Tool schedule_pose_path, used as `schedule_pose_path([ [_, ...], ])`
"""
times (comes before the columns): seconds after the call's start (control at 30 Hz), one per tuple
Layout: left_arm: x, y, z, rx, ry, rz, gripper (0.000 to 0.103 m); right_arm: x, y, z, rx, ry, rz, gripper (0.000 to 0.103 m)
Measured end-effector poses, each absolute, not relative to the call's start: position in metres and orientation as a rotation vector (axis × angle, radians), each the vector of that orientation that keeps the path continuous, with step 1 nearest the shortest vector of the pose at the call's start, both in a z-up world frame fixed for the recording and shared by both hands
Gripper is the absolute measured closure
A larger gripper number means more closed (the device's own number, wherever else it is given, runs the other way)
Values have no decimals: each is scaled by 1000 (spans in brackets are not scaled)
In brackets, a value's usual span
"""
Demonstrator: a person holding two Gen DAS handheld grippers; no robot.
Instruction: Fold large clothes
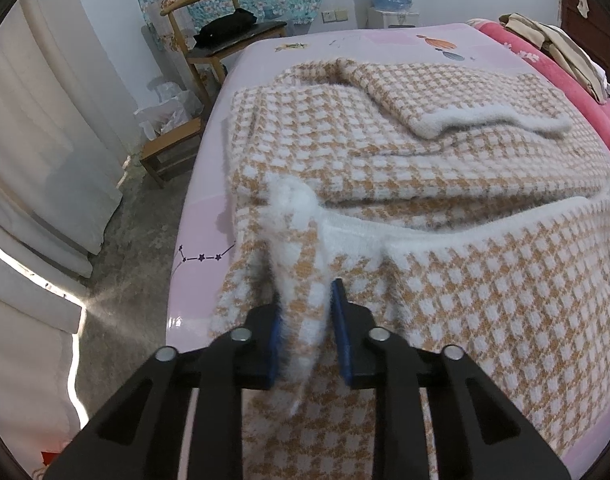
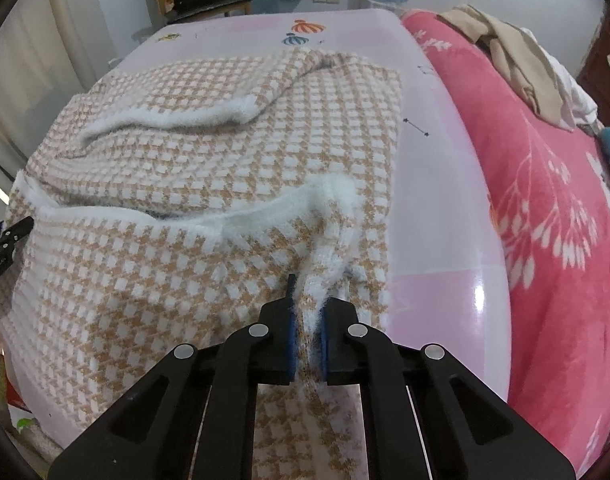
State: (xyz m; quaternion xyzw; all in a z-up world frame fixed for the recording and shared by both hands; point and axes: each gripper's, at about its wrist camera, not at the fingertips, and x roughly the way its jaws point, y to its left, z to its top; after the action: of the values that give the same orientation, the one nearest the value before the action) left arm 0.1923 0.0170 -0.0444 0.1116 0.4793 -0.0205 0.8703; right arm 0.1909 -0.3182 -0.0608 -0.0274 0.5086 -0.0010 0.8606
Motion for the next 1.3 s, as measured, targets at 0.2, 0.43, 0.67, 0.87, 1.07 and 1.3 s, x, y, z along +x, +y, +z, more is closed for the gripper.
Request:
schedule_pose_path([
  [0.2,190,22,-40,241,995,-42,87,183,-314,-56,-57,1050,-12,97],
  [0.43,190,25,-39,237,993,-38,88,182,-310,-55,-55,1052,-24,97],
  [0.67,190,21,-39,237,997,-37,88,186,-309,-56,-72,1066,-29,97],
  [0.87,191,23,-40,230,1001,-40,88,191,-306,-61,-85,1084,-33,97],
  [1.07,191,23,-41,230,1001,-39,88,193,-303,-62,-87,1091,-42,97],
  [1.3,189,23,-41,227,981,-42,92,190,-301,-59,-93,1074,-55,97],
])
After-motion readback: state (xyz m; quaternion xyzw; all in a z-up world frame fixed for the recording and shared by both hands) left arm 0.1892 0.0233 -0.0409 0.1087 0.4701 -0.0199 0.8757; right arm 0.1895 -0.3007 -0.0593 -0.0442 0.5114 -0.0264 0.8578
